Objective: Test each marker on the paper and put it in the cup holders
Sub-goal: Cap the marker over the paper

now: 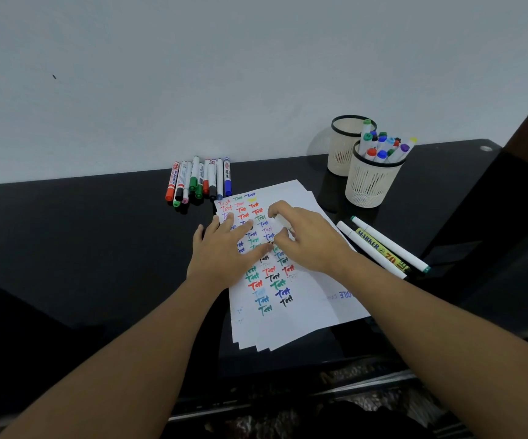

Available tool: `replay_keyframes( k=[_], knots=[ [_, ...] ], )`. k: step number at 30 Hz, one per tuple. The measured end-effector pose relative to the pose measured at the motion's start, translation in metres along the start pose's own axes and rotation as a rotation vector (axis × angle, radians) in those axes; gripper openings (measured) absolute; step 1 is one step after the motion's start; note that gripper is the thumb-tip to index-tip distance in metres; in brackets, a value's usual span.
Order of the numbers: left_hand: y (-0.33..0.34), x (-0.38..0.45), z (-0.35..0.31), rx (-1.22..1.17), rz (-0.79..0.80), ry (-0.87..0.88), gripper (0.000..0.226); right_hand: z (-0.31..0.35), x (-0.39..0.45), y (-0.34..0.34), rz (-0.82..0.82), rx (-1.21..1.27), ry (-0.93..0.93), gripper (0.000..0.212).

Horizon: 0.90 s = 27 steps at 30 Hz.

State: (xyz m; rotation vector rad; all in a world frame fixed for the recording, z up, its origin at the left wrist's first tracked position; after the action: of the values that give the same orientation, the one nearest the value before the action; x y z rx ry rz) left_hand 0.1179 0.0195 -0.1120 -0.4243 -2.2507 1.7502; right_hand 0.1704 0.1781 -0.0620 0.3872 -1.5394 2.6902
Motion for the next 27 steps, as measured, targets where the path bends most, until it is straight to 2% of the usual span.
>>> replay_keyframes(
  k=[13, 19, 27],
  knots=[
    [-0.001, 0.001, 0.000, 0.011, 0.025, -0.019, 0.090, -0.001, 0.013, -0.032, -0.026, 0.159, 0.057, 0.057],
    [0.000, 0.000, 0.001, 0.007, 0.017, -0.018, 0.090, 0.003, 0.008, -0.028, -0.072, 0.169, 0.052, 0.036],
    [0.000, 0.001, 0.001, 0.010, 0.011, -0.019, 0.093, 0.003, 0.007, -0.020, -0.081, 0.167, 0.072, 0.032]
  ],
)
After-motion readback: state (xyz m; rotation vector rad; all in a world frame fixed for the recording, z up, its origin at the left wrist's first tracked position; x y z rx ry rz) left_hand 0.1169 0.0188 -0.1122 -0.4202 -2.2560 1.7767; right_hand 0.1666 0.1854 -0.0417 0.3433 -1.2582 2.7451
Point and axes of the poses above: each hand's wrist, its own x-axis towards the middle knuckle, its own y-axis out of the palm, z = x × y, the point moved 8 cm from there along x, towards the middle knuckle
